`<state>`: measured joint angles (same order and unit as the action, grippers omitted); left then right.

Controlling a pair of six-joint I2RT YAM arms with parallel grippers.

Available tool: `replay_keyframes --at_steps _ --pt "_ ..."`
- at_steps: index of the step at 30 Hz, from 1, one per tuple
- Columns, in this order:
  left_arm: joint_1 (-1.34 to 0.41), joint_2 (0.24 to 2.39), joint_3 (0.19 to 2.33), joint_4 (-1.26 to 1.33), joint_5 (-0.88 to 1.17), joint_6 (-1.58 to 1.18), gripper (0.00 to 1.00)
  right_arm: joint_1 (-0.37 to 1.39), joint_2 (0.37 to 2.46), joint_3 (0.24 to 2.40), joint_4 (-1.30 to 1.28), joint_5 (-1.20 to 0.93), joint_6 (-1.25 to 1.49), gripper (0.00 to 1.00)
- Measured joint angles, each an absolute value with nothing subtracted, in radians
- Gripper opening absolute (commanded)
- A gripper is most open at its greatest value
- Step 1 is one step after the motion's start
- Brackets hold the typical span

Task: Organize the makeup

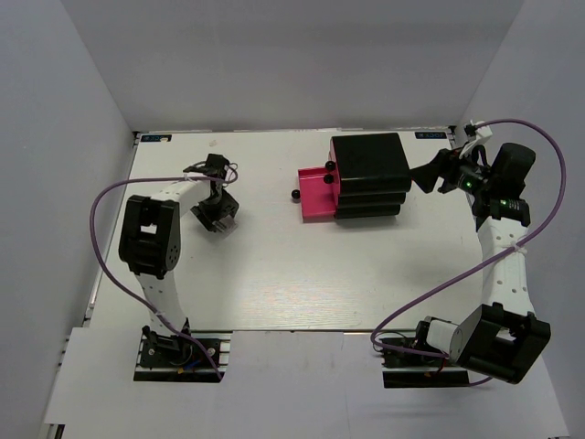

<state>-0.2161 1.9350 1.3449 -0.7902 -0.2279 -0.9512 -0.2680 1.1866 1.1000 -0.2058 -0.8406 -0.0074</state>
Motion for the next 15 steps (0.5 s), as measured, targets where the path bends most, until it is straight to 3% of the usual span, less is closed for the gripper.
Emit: replay_keyframes --at_steps 5,10,15 --pt "-0.253 1.850 1.318 -0.601 0.002 -0.753 0.09 -0.268 1.186 1.096 -0.201 -0.848 0.004 0.65" --pt "-0.343 1.850 1.438 -0.447 0.301 -0.613 0.07 -0.267 1.187 1.096 -0.199 -0.848 0.012 0.64" --pt "-0.424 1.964 1.610 -0.377 0.435 -0.559 0.10 -0.267 1.187 1.095 -0.199 -0.848 0.016 0.64"
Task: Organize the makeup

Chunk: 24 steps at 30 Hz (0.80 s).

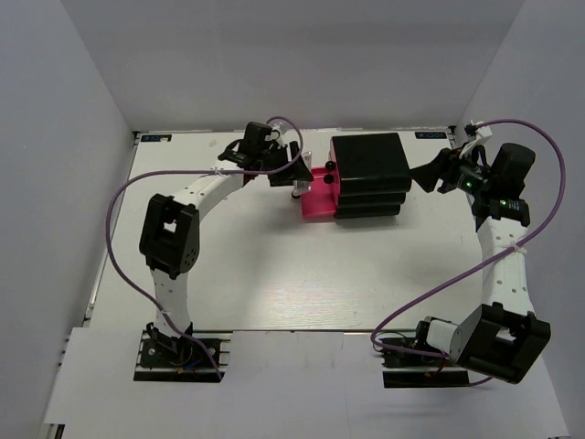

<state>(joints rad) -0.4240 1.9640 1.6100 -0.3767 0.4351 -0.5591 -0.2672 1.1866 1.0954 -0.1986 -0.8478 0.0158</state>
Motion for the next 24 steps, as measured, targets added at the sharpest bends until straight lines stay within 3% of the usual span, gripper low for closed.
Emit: replay_keyframes --at_steps 6,16,17,23,24 --pt "-0.479 2.059 1.671 -0.362 0.456 -0.562 0.12 -0.267 1.187 1.095 -0.198 -0.848 0.017 0.64" --pt "-0.522 2.137 1.750 -0.374 0.345 -0.604 0.27 -0.267 1.187 1.082 -0.194 -0.847 0.017 0.65" --pt "-0.526 2.141 1.758 -0.376 0.334 -0.609 0.32 -0.267 1.187 1.082 -0.192 -0.847 0.016 0.65" --pt "-0.541 2.166 1.779 -0.397 0.279 -0.629 0.40 -0.267 1.187 1.082 -0.189 -0.847 0.017 0.66" --pt "-0.542 2.171 1.782 -0.400 0.271 -0.632 0.50 -0.267 1.187 1.082 -0.189 -0.847 0.016 0.66"
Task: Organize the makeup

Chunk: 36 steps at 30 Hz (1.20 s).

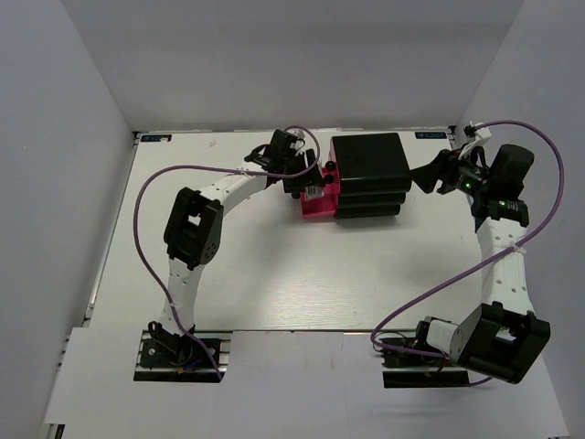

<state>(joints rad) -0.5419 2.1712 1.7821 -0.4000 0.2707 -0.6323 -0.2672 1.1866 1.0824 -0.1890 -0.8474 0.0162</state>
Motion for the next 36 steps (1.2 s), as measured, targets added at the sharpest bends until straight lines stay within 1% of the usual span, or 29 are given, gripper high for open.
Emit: replay_keyframes --at_steps 2,3,6,7,8,9,18,21,22,24,25,26,27,28,29,30,31,34,35,36 --pt "-0.544 2.177 1.782 -0.411 0.261 -0.637 0.53 -0.267 1.187 1.082 -0.189 -0.847 0.017 0.66" --pt "-0.544 2.179 1.782 -0.414 0.257 -0.640 0.66 -0.267 1.187 1.082 -0.188 -0.847 0.016 0.66" --pt "-0.545 2.186 1.783 -0.421 0.247 -0.646 0.69 -0.267 1.187 1.082 -0.186 -0.847 0.017 0.66" --pt "-0.545 2.188 1.783 -0.427 0.243 -0.649 0.77 -0.267 1.187 1.082 -0.185 -0.847 0.017 0.66" --pt "-0.545 2.188 1.783 -0.429 0.242 -0.649 0.77 -0.267 1.187 1.082 -0.184 -0.847 0.017 0.66" --pt "-0.545 2.188 1.783 -0.431 0.239 -0.653 0.98 -0.267 1.187 1.082 -0.184 -0.847 0.017 0.66" --pt "-0.546 2.188 1.810 -0.435 0.230 -0.659 0.98 -0.267 1.187 1.082 -0.183 -0.846 0.017 0.66" --pt "-0.546 2.187 1.810 -0.434 0.235 -0.659 0.95 -0.267 1.187 1.082 -0.183 -0.844 0.016 0.66" --pt "-0.545 2.186 1.808 -0.430 0.241 -0.659 0.91 -0.267 1.187 1.082 -0.183 -0.844 0.016 0.66" --pt "-0.545 2.173 1.793 -0.414 0.252 -0.654 0.78 -0.267 1.187 1.082 -0.183 -0.840 0.016 0.66" --pt "-0.545 2.158 1.773 -0.400 0.256 -0.652 0.53 -0.267 1.187 1.082 -0.183 -0.839 0.015 0.64" --pt "-0.544 2.130 1.734 -0.382 0.258 -0.653 0.36 -0.267 1.187 1.082 -0.183 -0.836 0.015 0.62" --pt "-0.539 2.095 1.686 -0.366 0.263 -0.646 0.25 -0.267 1.187 1.082 -0.183 -0.832 0.010 0.59" --pt "-0.536 2.053 1.626 -0.341 0.268 -0.637 0.16 -0.267 1.188 1.082 -0.183 -0.829 0.002 0.51" --pt "-0.531 2.012 1.574 -0.328 0.269 -0.636 0.00 -0.267 1.191 1.082 -0.183 -0.824 -0.008 0.45" --pt "-0.522 1.970 1.522 -0.323 0.267 -0.631 0.00 -0.267 1.196 1.082 -0.183 -0.818 -0.015 0.39" --pt "-0.509 1.934 1.481 -0.320 0.263 -0.625 0.00 -0.267 1.204 1.083 -0.183 -0.813 -0.019 0.31" --pt "-0.458 1.877 1.406 -0.281 0.248 -0.619 0.00 -0.266 1.243 1.087 -0.184 -0.791 -0.036 0.26" --pt "-0.443 1.870 1.390 -0.271 0.244 -0.619 0.00 -0.265 1.260 1.091 -0.184 -0.778 -0.040 0.26" --pt "-0.427 1.868 1.372 -0.259 0.239 -0.619 0.03 -0.261 1.279 1.098 -0.186 -0.758 -0.045 0.25"
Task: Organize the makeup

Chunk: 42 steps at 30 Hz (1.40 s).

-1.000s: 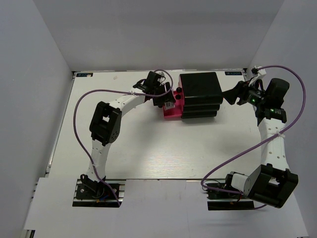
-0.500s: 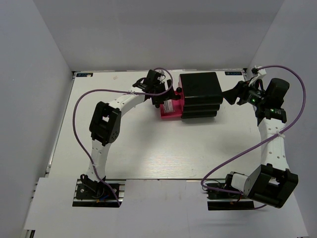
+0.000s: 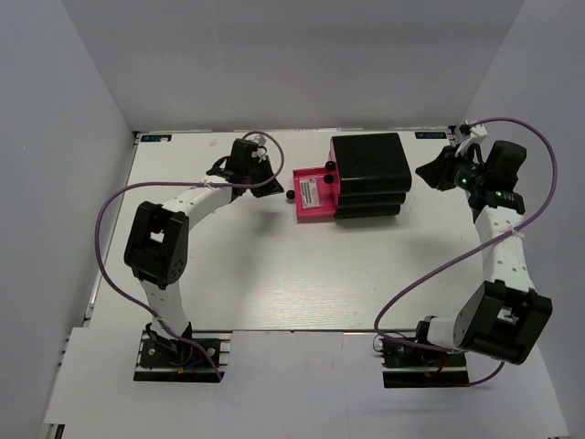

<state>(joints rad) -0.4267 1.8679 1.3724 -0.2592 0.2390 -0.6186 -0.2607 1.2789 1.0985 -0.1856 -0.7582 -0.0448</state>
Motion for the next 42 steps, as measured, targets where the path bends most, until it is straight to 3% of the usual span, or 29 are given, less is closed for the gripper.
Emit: replay_keyframes --at_steps 6,16,33,42 --pt "-0.364 1.926 1.362 -0.268 0.171 -0.613 0.04 -0.224 1.413 1.216 -0.215 -0.595 -0.064 0.28" --pt "-0.383 2.221 1.674 -0.409 0.087 -0.564 0.12 -0.122 1.679 1.448 -0.232 -0.267 -0.109 0.33" --pt "-0.437 2.342 1.841 -0.414 0.305 -0.539 0.30 -0.073 1.741 1.456 -0.299 -0.321 -0.131 0.32" --pt "-0.447 2.353 1.854 -0.356 0.417 -0.600 0.32 -0.070 1.741 1.459 -0.299 -0.327 -0.142 0.32"
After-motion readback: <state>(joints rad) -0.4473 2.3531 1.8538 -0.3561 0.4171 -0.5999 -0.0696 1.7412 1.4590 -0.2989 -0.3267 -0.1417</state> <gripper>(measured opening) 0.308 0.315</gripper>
